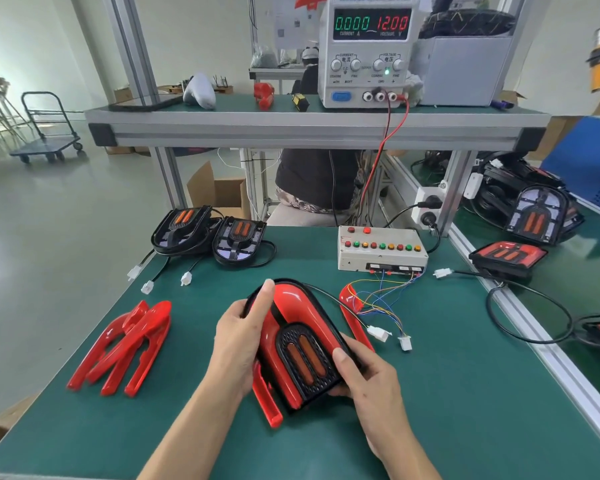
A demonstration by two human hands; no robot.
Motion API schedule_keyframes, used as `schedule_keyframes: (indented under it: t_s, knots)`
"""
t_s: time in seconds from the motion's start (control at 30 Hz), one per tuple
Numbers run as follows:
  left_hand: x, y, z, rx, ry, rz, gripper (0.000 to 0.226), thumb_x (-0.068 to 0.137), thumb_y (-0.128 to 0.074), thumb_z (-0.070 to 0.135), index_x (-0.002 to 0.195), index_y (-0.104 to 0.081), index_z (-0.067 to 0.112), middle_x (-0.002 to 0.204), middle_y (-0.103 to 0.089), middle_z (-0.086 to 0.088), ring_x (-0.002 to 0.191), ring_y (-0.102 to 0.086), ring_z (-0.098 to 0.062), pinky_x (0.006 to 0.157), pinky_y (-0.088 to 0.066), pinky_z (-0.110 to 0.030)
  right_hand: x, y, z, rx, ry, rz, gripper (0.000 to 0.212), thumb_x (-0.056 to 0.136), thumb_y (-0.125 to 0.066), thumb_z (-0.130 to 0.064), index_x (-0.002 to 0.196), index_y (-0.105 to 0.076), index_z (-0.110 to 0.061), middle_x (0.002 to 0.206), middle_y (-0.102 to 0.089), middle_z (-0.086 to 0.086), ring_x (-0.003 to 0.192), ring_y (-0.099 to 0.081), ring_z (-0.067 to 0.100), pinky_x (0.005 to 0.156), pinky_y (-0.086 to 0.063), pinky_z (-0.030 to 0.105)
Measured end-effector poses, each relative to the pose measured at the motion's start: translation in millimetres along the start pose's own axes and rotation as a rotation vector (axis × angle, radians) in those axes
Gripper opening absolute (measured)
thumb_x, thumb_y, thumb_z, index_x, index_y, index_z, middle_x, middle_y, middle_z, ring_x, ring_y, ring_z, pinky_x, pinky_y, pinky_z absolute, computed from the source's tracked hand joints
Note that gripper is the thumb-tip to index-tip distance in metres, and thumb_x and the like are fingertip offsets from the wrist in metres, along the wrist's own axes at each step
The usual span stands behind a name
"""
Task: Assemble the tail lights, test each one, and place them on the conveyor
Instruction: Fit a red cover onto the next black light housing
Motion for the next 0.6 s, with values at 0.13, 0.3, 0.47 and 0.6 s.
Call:
schedule_keyframes:
  t_s: [0.13, 0.3, 0.47, 0.6]
  knots:
    - [9, -1, 3, 0.057, 0.037, 0.029, 0.076, 0.047, -0.091, 0.063, 0.096, -0.072, 0.008, 0.087, -0.078, -0.013, 0.071, -0.074, -0.026, 0.067, -0.063, -0.039, 1, 0, 2, -0.010, 0.004, 0.003, 0.045, 0.076, -0.074, -0.058, 0.118, -0.074, -0.041, 0.106, -0.078, 0.002, 0.092, -0.074, 0.021, 0.067, -0.060, 0.031]
    - [14, -3, 1, 0.063, 0.025, 0.054, 0.073, 0.048, -0.093, 0.056, 0.096, -0.071, 0.006, 0.089, -0.078, -0.016, 0.075, -0.075, -0.033, 0.074, -0.064, -0.048, 1, 1, 1, -0.006, 0.010, 0.000, 0.047, 0.078, -0.071, -0.058, 0.119, -0.075, -0.035, 0.106, -0.078, 0.004, 0.095, -0.074, 0.025, 0.068, -0.061, 0.034]
    - [14, -7, 2, -0.003, 0.005, 0.064, 0.058, 0.057, -0.096, 0.045, 0.093, -0.070, 0.008, 0.090, -0.077, -0.018, 0.073, -0.074, -0.029, 0.070, -0.064, -0.043, 1, -1, 0, 0.038, -0.006, -0.038, 0.051, 0.078, -0.074, -0.055, 0.122, -0.074, -0.029, 0.113, -0.076, 0.007, 0.104, -0.074, 0.026, 0.077, -0.063, 0.041]
    - [12, -9, 6, -0.001, -0.016, 0.029, 0.068, 0.049, -0.096, 0.050, 0.094, -0.070, 0.006, 0.091, -0.077, -0.019, 0.074, -0.073, -0.030, 0.074, -0.064, -0.047, 2, -1, 0, 0.043, -0.009, -0.039, 0.051, 0.077, -0.076, -0.055, 0.123, -0.073, -0.033, 0.115, -0.076, 0.006, 0.105, -0.074, 0.024, 0.079, -0.063, 0.040]
Point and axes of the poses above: each hand's wrist, its own x-axis towards the middle knuckle, its own y-axis out of the back of the hand, z = x × y, the point moved 9 cm from there along x, towards the middle knuckle
